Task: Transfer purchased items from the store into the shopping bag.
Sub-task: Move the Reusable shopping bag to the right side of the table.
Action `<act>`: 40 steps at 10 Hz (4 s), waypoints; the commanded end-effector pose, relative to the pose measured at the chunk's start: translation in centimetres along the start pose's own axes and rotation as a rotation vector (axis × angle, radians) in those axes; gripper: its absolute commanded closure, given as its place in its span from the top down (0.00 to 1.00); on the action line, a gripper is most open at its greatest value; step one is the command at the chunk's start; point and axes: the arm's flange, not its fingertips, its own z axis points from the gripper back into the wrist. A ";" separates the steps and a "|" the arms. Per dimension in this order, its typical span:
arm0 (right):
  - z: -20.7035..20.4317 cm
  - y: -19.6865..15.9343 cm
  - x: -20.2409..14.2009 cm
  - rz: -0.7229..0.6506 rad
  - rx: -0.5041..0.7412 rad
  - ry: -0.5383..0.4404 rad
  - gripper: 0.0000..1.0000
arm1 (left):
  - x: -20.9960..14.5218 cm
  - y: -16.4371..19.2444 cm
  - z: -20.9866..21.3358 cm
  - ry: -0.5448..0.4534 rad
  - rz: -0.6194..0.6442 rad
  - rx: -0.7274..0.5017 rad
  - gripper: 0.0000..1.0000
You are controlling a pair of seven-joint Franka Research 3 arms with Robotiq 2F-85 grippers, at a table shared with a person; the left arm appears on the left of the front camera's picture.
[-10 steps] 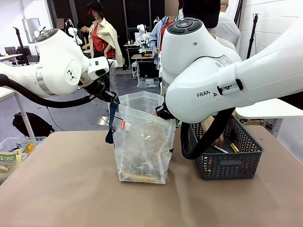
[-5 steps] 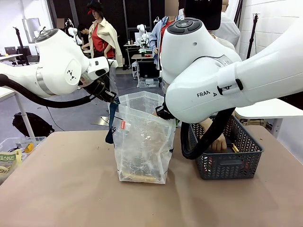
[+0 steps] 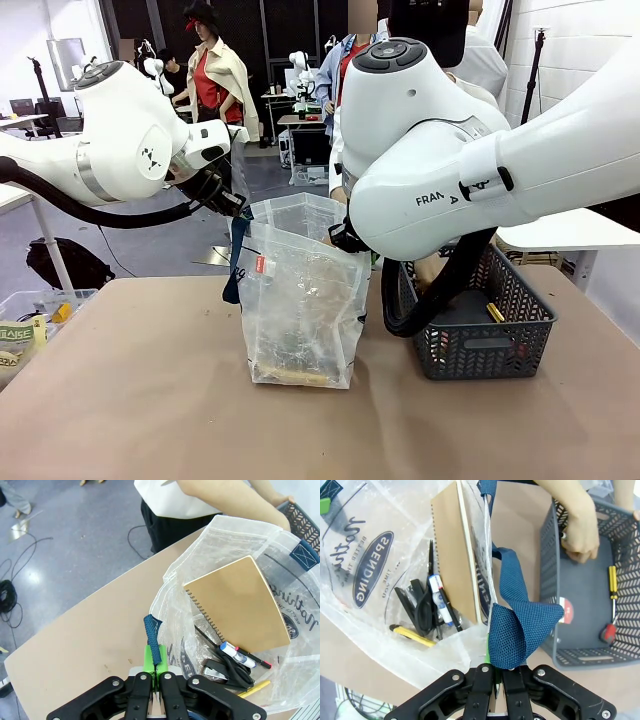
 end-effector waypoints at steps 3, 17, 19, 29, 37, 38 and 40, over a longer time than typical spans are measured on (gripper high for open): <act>-0.1 0.0 -0.1 -0.006 -0.002 0.004 0.00 | 0.0 0.3 0.2 -0.003 0.005 0.004 0.00; -0.1 0.0 -0.1 -0.006 -0.002 0.004 0.00 | 0.0 0.3 0.2 -0.003 0.005 0.004 0.00; -0.1 0.0 -0.1 -0.006 -0.002 0.004 0.00 | 0.0 0.3 0.2 -0.003 0.005 0.004 0.00; -0.1 0.0 -0.1 -0.006 -0.002 0.004 0.00 | 0.0 0.3 0.2 -0.003 0.005 0.004 0.00; -0.1 0.0 -0.1 -0.006 -0.002 0.004 0.00 | 0.0 0.3 0.2 -0.003 0.005 0.004 0.00; -0.1 0.0 -0.1 -0.006 -0.002 0.004 0.00 | 0.0 0.3 0.2 -0.003 0.005 0.004 0.00; -0.1 0.0 -0.1 -0.006 -0.002 0.004 0.00 | 0.0 0.3 0.2 -0.003 0.005 0.004 0.00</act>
